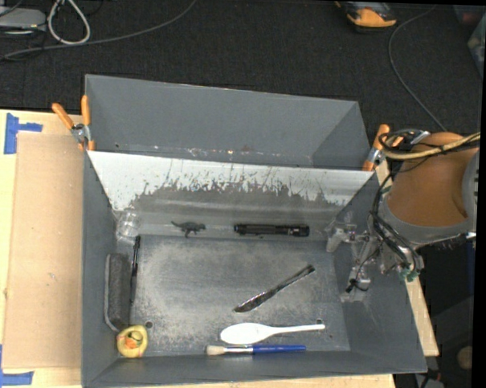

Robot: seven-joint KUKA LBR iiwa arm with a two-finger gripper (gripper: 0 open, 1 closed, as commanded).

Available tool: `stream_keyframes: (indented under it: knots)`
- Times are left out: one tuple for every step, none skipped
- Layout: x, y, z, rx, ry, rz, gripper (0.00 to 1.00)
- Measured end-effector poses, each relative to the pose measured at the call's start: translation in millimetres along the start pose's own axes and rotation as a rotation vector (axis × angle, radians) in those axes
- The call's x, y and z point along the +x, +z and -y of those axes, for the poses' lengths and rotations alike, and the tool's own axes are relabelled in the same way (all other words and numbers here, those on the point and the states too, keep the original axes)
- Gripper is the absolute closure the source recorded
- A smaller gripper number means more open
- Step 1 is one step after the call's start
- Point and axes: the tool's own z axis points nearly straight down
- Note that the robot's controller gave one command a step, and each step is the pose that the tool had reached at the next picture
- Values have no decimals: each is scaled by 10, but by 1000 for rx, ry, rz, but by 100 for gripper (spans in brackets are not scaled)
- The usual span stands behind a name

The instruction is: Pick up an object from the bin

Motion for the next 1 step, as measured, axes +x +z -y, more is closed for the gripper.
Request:
stream_keyframes:
  knots:
    - [-16,-24,-5,1,-4,5,0]
